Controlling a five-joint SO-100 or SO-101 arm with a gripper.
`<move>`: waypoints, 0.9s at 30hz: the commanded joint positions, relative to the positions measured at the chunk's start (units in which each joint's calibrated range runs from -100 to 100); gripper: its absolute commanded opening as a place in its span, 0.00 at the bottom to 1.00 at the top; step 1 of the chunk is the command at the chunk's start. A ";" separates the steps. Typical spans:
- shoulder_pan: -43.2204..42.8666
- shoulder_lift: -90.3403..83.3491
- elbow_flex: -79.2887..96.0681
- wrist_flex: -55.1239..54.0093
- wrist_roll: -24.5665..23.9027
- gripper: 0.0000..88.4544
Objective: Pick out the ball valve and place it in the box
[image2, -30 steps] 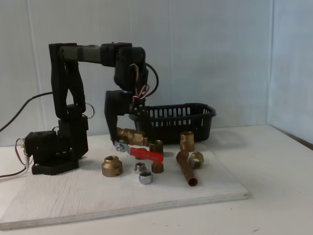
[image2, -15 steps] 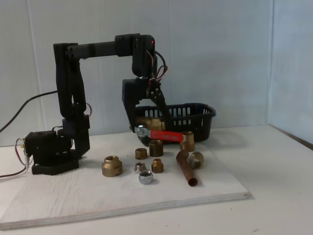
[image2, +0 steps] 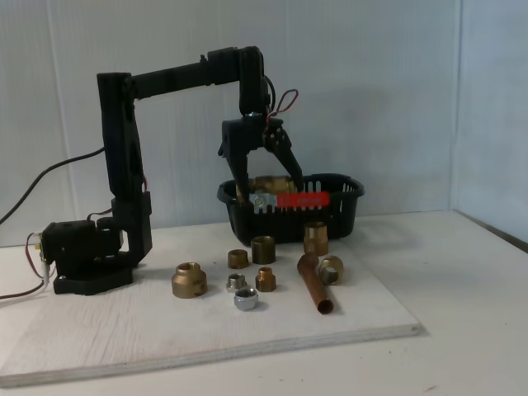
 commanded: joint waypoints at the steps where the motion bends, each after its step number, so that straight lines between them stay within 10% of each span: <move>1: -1.90 -1.10 -5.98 0.86 -0.26 0.20; 27: -21.31 -0.17 -15.99 0.69 -10.87 0.20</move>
